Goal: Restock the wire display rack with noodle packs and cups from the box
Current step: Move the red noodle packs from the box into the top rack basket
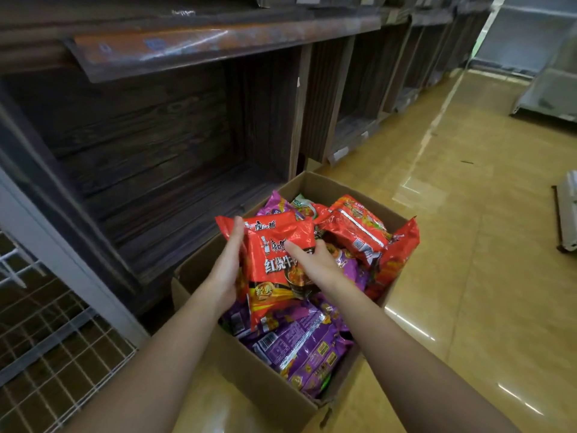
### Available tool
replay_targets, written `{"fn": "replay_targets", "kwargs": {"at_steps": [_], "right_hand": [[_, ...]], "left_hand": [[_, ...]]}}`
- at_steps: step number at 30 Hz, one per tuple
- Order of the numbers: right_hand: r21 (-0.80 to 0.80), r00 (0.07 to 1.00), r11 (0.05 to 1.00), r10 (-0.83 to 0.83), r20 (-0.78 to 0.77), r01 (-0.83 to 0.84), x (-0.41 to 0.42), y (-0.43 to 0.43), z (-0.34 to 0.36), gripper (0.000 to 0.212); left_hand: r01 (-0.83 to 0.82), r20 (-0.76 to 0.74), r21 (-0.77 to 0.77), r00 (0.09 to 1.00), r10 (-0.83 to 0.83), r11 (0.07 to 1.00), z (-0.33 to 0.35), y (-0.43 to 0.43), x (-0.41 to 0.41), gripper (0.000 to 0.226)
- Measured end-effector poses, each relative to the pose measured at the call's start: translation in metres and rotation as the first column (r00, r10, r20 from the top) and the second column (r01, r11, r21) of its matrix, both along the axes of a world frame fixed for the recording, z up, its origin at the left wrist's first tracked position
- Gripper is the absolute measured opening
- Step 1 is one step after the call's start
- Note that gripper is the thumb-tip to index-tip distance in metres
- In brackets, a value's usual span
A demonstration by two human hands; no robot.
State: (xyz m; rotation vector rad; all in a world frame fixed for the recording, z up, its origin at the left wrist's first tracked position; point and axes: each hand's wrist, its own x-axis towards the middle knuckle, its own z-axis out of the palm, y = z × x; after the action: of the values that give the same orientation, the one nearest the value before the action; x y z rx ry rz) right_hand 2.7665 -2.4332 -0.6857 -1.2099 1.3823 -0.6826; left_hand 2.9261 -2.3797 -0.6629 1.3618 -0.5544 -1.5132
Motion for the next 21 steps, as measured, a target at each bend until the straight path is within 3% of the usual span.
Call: {"fn": "replay_targets", "kwargs": {"at_steps": [3,5,7,9,10,13,16,19,21], "right_hand": [[-0.053,0.997,0.997,-0.054,-0.057,0.051,0.001,0.003,0.004,0.056],[-0.086,0.988,0.996,0.008,-0.151,-0.021,-0.002,0.003,0.009,0.056],[-0.264,0.934,0.96,-0.007,-0.358,-0.094,-0.009,-0.001,0.015,0.057],[-0.536,0.752,0.829,-0.25,-0.61,-0.159,-0.024,-0.013,0.017,0.054],[-0.584,0.618,0.778,-0.344,-0.707,-0.234,-0.033,-0.022,0.016,0.056],[-0.389,0.3,0.852,-0.292,-0.908,-0.349,-0.062,-0.048,0.006,0.075],[-0.248,0.156,0.862,-0.199,-0.967,-0.442,-0.077,-0.058,-0.009,0.061],[-0.367,0.193,0.767,-0.313,-0.93,-0.526,-0.077,-0.059,-0.014,0.042],[-0.557,0.364,0.651,-0.422,-0.83,-0.516,-0.069,-0.053,-0.007,0.043]], "left_hand": [[0.064,0.148,-0.03,0.987,-0.059,0.997,-0.001,-0.004,-0.006,0.081],[0.012,0.147,-0.013,0.989,-0.01,1.0,-0.007,-0.007,-0.006,0.067],[-0.046,0.102,0.02,0.994,0.043,0.999,-0.009,-0.008,-0.005,0.047],[-0.065,0.084,0.028,0.995,0.062,0.998,-0.01,-0.008,-0.003,0.036],[-0.069,0.082,0.029,0.994,0.067,0.997,-0.01,-0.008,-0.001,0.035],[-0.061,0.096,0.019,0.994,0.059,0.998,-0.014,-0.007,0.0,0.039],[-0.01,0.139,0.034,0.99,0.005,0.999,-0.019,-0.007,0.001,0.053],[-0.007,0.133,0.035,0.991,0.003,0.999,-0.02,-0.008,0.002,0.054],[-0.04,0.12,0.023,0.992,0.037,0.999,-0.02,-0.011,0.003,0.051]]}}
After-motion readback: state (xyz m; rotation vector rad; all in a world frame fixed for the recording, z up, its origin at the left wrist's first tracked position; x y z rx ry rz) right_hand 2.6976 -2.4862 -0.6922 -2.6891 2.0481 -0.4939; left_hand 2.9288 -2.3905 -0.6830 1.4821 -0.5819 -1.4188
